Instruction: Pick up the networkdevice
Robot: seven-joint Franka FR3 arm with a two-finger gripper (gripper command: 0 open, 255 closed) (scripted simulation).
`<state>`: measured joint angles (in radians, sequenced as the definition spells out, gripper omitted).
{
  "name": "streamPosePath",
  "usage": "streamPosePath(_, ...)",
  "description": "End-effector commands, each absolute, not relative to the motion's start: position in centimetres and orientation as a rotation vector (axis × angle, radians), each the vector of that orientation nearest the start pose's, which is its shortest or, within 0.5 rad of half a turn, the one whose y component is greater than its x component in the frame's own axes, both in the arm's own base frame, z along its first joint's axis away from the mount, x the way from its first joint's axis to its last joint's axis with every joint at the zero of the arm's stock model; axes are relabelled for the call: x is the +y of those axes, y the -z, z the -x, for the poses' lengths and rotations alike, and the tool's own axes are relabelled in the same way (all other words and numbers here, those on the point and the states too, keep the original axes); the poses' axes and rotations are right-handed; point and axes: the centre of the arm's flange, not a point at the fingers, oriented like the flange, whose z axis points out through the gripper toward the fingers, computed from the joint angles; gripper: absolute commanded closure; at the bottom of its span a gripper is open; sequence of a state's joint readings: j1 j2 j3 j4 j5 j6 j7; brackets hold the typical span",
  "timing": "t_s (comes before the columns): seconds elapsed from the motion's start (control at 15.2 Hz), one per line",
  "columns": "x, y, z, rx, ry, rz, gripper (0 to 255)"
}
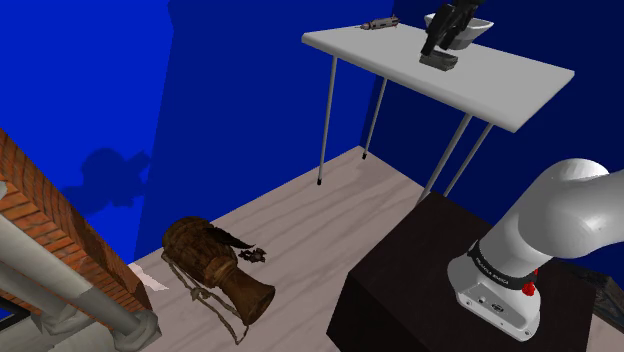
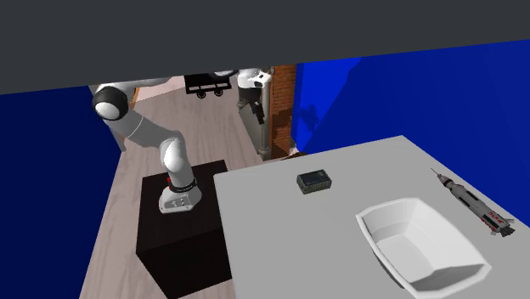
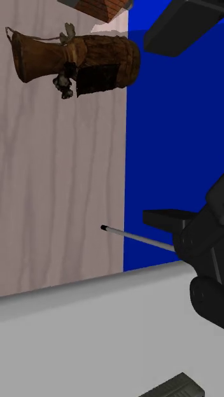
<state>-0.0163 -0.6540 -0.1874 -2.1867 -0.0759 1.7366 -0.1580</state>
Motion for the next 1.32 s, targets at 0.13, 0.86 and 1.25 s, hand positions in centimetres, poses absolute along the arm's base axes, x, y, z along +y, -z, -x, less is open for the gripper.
streamPosePath(0.13,-15.1,-62.9,-36.9,0.028,0.264,3.127,0)
streamPosePath(0.86,-28.8,-59.9,-42.0,0.050,0.137,3.137,0)
streamPosePath(1.25,-36.2,-58.2,-44.6,0.062,0.067,3.141,0)
